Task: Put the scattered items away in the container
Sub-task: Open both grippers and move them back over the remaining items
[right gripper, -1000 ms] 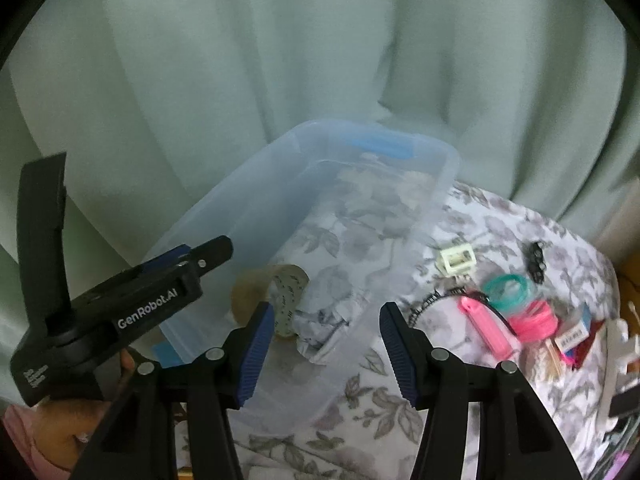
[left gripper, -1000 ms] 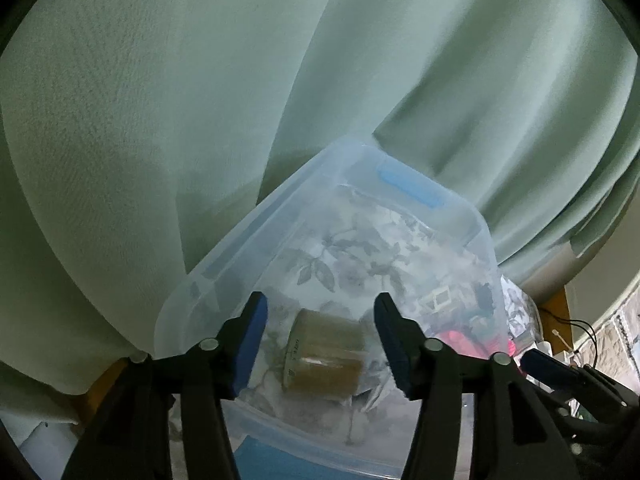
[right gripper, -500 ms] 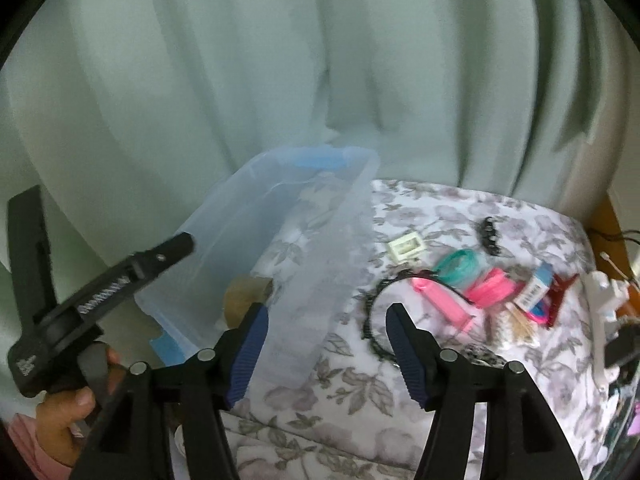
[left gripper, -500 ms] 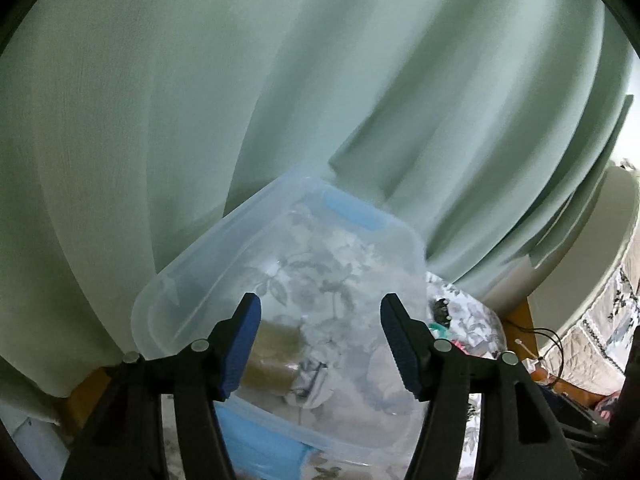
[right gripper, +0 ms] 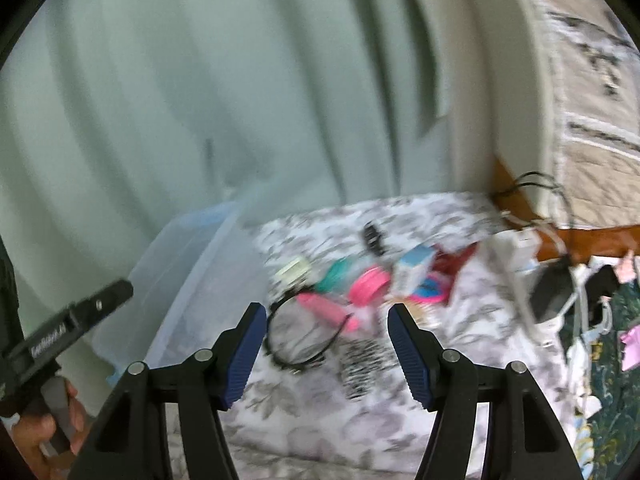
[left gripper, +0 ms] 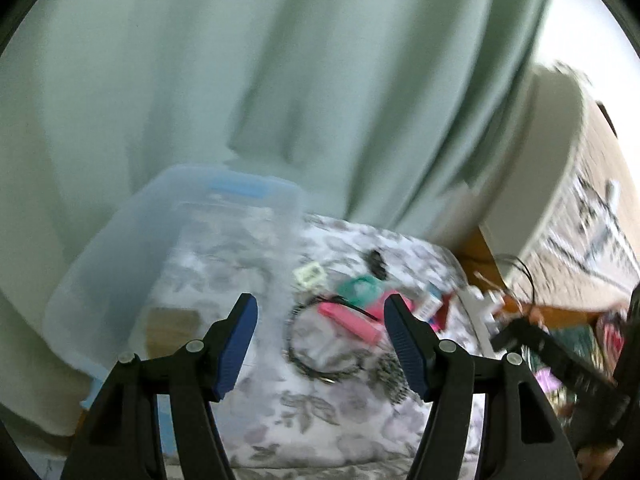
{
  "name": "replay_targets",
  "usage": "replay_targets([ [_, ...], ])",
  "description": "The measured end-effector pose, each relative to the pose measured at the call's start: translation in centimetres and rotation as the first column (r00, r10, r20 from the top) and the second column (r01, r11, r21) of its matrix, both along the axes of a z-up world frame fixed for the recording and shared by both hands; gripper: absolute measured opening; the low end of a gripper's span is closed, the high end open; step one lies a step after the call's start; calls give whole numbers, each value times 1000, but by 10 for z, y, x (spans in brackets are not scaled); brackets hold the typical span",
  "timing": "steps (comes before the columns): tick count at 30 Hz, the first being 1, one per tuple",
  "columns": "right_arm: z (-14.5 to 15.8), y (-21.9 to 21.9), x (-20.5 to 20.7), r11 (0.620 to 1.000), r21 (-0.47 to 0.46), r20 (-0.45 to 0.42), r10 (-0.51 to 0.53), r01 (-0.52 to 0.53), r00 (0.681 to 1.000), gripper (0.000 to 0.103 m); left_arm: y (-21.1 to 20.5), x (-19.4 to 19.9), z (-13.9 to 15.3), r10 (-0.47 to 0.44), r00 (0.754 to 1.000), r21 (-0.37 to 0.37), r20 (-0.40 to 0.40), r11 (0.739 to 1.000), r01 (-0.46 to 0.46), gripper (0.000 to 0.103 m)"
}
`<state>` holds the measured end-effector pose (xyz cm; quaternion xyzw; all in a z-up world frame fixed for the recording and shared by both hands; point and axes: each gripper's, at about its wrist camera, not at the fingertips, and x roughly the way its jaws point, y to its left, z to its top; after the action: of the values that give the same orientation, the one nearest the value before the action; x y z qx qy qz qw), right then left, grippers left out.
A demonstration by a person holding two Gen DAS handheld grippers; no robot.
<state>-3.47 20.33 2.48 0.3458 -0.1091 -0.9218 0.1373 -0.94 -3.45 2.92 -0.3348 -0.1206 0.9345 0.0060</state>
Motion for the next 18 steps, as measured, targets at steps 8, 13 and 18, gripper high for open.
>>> replay_targets([
  [8, -4, 41, -5, 992, -28, -1, -124, 124, 992, 67, 45, -14, -30, -95, 989, -45, 109, 994, 101, 67],
  [13, -22, 45, -11, 992, -35, 63, -118, 120, 991, 67, 62, -22, -57, -145, 969, -67, 198, 985, 161, 67],
  [18, -52, 35, -19, 995, 10, 196, -96, 96, 976, 67, 72, -33, -82, -178, 945, -76, 275, 976, 206, 67],
])
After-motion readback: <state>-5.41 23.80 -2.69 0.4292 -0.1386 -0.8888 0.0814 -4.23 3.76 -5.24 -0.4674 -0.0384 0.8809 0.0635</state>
